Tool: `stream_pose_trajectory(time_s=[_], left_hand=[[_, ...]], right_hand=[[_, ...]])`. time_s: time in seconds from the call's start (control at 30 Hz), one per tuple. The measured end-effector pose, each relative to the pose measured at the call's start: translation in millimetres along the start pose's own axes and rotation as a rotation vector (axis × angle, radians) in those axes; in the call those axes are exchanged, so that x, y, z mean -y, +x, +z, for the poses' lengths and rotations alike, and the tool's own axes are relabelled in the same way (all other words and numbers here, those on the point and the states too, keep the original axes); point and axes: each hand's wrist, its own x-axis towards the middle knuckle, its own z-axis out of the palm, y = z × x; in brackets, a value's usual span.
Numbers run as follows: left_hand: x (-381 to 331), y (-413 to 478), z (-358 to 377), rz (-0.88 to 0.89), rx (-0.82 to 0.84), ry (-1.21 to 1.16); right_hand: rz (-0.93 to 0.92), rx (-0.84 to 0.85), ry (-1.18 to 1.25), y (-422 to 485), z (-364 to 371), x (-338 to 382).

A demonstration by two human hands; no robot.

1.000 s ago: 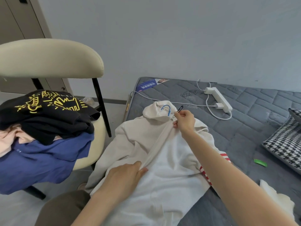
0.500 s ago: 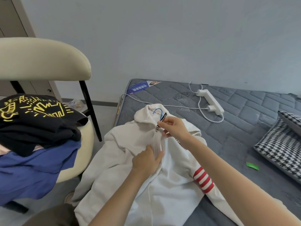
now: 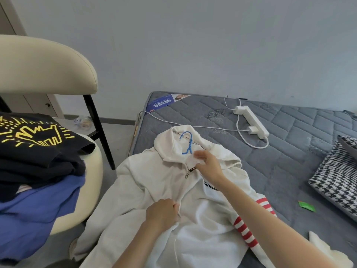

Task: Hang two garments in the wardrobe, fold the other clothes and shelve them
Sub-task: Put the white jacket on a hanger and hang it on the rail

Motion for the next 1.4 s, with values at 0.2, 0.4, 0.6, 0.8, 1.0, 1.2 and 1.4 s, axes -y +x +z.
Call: stream_pose_trajectory(time_s=[0.2,0.4,0.6,0.8,1.0,1.2,1.4], left_hand=[[4.4,10.3,0.8,0.024,0.093,-0.046],[5.7,12.9,-0.2,0.055,0.092,-0.041],[4.0,6.8,-4.4,0.057,0.08,-0.048],[3.9,2.0,-2.3,0.022,0.087,-0.077],[-5.7,-15.0,-11.0,0.036,-0.089,-0.104],[-18.6,-35.1,-60.3,0.136,-0.345,-0.391],[-44.4,-67.3,-185.1,0.292,-0.78,-0.891]], right_hand=[[-0.191,-0.153,-0.332,39.6,9.5,-1.6],[0.072,0.112,-0.428,78.0,14.4,2.2],[0.098,0.183,-0.481,80.6,6.7,-5.3],[-0.023,-0.137,-0.414,76.2,-49.2,47.4],[-0.189,-0.186,-0.415,39.6,-83.1,110.2],[-0.345,-0.191,-0.302,1.5,-119.5,180.7],[-0.53,-0.244,-0.203,-47.2,-143.8,268.5]])
